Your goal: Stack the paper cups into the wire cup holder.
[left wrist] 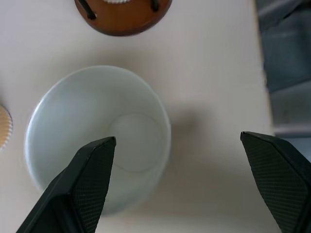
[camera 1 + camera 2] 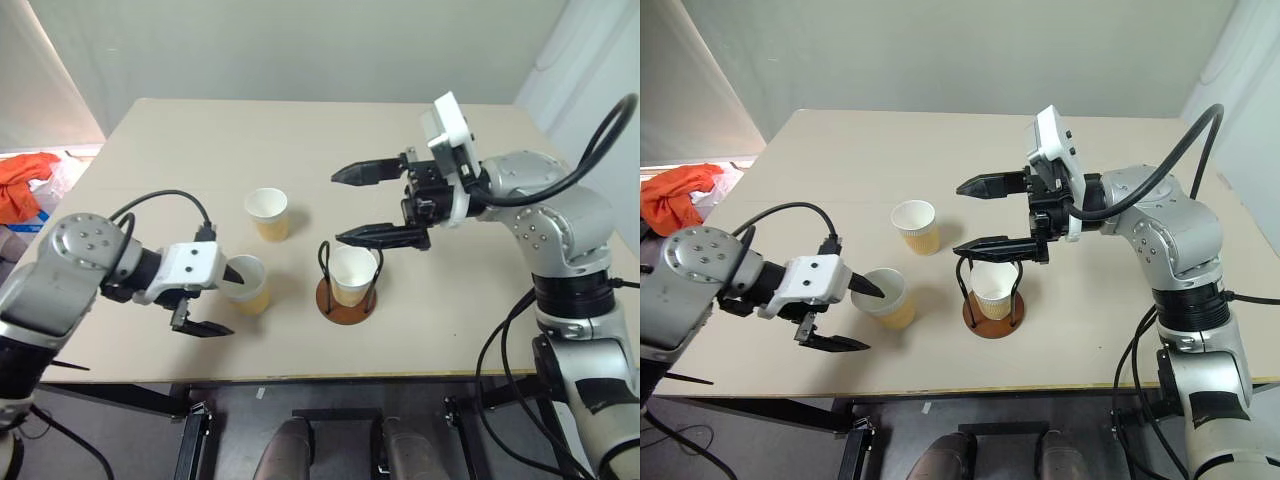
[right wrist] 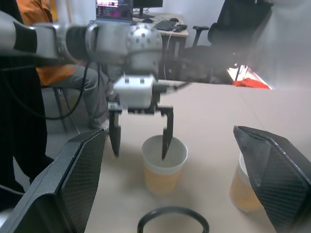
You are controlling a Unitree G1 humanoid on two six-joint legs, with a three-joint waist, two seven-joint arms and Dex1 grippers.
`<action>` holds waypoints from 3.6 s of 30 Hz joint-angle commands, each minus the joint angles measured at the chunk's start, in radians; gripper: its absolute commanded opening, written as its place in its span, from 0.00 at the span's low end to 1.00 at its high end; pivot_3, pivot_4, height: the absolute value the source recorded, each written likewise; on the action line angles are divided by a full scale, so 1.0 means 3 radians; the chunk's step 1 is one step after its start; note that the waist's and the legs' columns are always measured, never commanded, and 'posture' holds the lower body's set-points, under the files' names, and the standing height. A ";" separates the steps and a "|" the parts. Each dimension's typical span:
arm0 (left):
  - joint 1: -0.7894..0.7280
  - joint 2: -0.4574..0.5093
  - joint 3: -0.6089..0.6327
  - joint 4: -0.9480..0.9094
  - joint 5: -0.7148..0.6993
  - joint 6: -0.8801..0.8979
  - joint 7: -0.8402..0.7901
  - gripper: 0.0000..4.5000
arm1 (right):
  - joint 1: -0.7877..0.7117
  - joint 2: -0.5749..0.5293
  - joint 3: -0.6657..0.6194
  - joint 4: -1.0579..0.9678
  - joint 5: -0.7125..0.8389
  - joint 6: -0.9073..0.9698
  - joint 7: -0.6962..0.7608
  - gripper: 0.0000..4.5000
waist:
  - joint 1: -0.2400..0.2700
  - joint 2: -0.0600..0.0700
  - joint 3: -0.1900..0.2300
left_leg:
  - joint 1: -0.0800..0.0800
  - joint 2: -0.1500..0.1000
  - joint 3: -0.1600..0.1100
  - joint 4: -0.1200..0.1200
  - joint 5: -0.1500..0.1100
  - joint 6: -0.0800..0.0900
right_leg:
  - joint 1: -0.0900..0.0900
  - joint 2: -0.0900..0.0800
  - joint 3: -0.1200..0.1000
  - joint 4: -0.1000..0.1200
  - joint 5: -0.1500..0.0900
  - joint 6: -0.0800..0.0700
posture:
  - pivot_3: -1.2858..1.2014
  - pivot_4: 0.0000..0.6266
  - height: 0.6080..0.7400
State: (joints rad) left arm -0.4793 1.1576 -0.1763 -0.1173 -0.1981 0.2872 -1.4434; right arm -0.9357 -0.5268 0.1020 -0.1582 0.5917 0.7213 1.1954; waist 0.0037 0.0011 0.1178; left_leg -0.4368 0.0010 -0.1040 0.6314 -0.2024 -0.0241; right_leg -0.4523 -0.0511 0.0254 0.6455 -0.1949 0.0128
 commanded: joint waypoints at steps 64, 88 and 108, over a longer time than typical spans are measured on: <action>-0.3319 -0.1281 -0.2535 0.1900 -0.1327 -0.1673 -0.0570 0.09 | 0.2801 -0.1328 -0.2555 -0.1725 0.1558 -0.0176 -0.1026 1.00 | 0.0095 -0.0002 0.0004 | -0.0059 -0.0023 0.0007 0.0114 -0.0037 0.0063 | 0.0042 -0.0014 0.0011 -0.0068 0.0043 0.0167 | 0.52 0.24 1.00; -0.3124 -0.1460 -0.1398 0.4145 0.0555 -0.1834 -0.0402 0.50 | 0.1987 -0.1155 -0.1310 -0.1410 0.1238 -0.0336 -0.1034 1.00 | 0.0150 0.0002 0.0004 | -0.0062 -0.0031 0.0001 0.0119 -0.0029 0.0058 | 0.0042 -0.0015 0.0015 -0.0066 0.0041 0.0178 | 0.52 0.24 1.00; -0.3295 -0.1574 -0.1058 0.4147 0.0649 -0.1961 -0.0570 0.50 | 0.2124 -0.1124 -0.1282 -0.1502 0.0881 -0.0288 -0.1374 1.00 | 0.0138 0.0001 0.0004 | -0.0061 -0.0028 0.0020 0.0119 -0.0031 0.0057 | 0.0038 -0.0017 0.0017 -0.0068 0.0046 0.0190 | 0.52 0.24 1.00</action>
State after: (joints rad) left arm -1.4226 0.6871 -0.5151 1.1451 0.0154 -0.3021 -1.5737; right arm -0.2829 -0.8658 -0.2633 -0.5847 0.8486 0.6446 0.7963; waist 0.0450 0.0013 0.1190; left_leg -0.4550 -0.0076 -0.0983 0.6673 -0.2120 -0.0066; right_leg -0.4408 -0.0559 0.0303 0.6252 -0.1810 0.0698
